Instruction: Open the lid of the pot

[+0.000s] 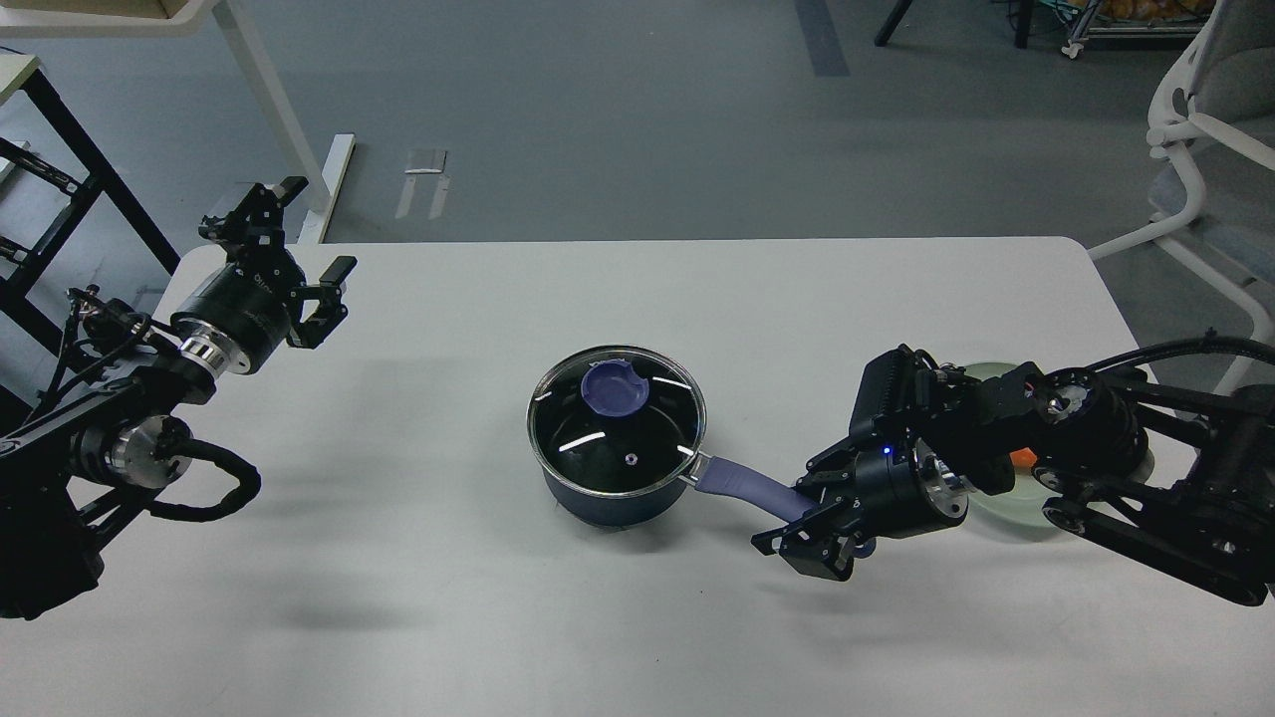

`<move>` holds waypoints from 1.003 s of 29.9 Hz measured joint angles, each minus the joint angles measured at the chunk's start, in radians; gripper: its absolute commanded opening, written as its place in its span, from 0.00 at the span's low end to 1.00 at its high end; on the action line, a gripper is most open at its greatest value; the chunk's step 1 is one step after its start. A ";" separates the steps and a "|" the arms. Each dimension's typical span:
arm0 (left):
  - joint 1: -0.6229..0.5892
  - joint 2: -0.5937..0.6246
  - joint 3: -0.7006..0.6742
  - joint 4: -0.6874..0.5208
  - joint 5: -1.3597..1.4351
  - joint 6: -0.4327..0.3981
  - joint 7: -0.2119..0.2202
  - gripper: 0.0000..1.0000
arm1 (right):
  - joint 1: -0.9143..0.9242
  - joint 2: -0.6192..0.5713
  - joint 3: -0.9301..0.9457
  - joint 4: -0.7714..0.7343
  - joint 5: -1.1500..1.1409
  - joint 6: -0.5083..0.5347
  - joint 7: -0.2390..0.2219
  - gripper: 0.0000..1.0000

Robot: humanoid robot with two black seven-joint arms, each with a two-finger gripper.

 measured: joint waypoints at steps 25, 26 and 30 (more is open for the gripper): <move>0.000 0.008 0.000 -0.009 0.000 0.000 0.000 1.00 | -0.004 -0.004 0.003 0.001 0.000 0.000 0.000 0.25; 0.000 0.008 0.000 -0.010 0.000 0.000 0.000 1.00 | -0.003 -0.005 0.003 0.001 0.000 0.000 0.000 0.25; 0.000 0.012 0.000 -0.012 0.003 -0.001 0.001 1.00 | -0.003 -0.007 0.004 0.002 0.000 0.000 0.000 0.22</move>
